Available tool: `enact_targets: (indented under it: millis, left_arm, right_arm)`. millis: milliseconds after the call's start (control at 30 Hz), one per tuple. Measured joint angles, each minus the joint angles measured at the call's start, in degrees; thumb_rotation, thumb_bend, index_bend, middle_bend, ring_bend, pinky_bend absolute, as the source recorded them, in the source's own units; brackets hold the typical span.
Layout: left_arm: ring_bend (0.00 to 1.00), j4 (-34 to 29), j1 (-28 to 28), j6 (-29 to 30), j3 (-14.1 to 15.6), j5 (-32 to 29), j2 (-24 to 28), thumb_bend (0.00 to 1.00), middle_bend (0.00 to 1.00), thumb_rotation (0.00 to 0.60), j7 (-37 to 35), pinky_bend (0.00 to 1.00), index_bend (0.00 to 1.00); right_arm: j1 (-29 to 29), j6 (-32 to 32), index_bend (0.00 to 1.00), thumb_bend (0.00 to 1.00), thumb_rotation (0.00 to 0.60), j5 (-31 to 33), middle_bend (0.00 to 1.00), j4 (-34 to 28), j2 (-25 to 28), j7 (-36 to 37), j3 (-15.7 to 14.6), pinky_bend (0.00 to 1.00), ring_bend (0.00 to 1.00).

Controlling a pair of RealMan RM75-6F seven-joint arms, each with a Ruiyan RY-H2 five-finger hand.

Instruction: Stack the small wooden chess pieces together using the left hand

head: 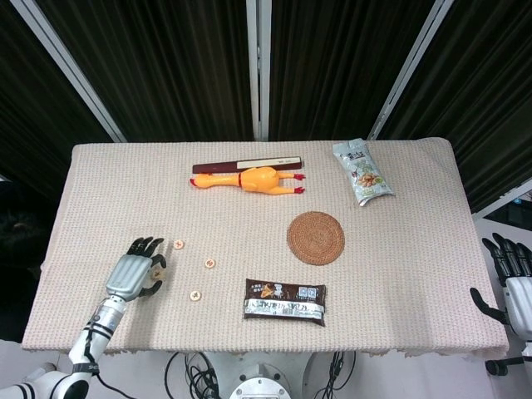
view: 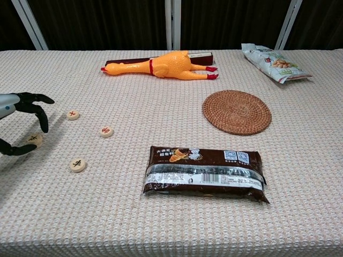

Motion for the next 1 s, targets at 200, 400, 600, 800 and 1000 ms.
enact_targets:
  millis: [200, 400, 600, 800, 1000]
  left_arm:
    - [0.0, -0.6, 0.2, 0.4, 0.1, -0.1, 0.6, 0.3, 0.04, 0.6, 0.7, 0.0, 0.39]
    - [0.0, -1.2, 0.1, -0.4, 0.1, -1.2, 1.1, 0.3, 0.04, 0.6, 1.9, 0.0, 0.38]
    - [0.0, -1.7, 0.1, -0.7, 0.1, -1.8, 1.3, 0.3, 0.04, 0.6, 2.3, 0.0, 0.4]
    - [0.0, -1.8, 0.0, -1.1, 0.2, -2.3, 1.4, 0.3, 0.04, 0.6, 2.7, 0.0, 0.42]
    - [0.0, -2.0, -0.1, -1.2, 0.1, -2.4, 1.5, 0.3, 0.04, 0.6, 2.7, 0.0, 0.43]
  right_arm:
    - [-0.1, 0.1, 0.0, 0.26, 0.6, -0.1, 0.0, 0.0, 0.1, 0.2, 0.0, 0.0, 0.0]
    - [-0.2, 0.4, 0.0, 0.26, 0.6, -0.2, 0.0, 0.0, 0.1, 0.2, -0.1, 0.0, 0.0]
    - [-0.1, 0.1, 0.0, 0.26, 0.6, -0.1, 0.0, 0.0, 0.1, 0.2, 0.0, 0.0, 0.0]
    - [-0.1, 0.1, 0.0, 0.26, 0.6, 0.0, 0.0, 0.0, 0.0, 0.2, 0.0, 0.0, 0.0]
    - [-0.1, 0.0, 0.0, 0.26, 0.6, -0.1, 0.0, 0.0, 0.0, 0.1, 0.0, 0.0, 0.0]
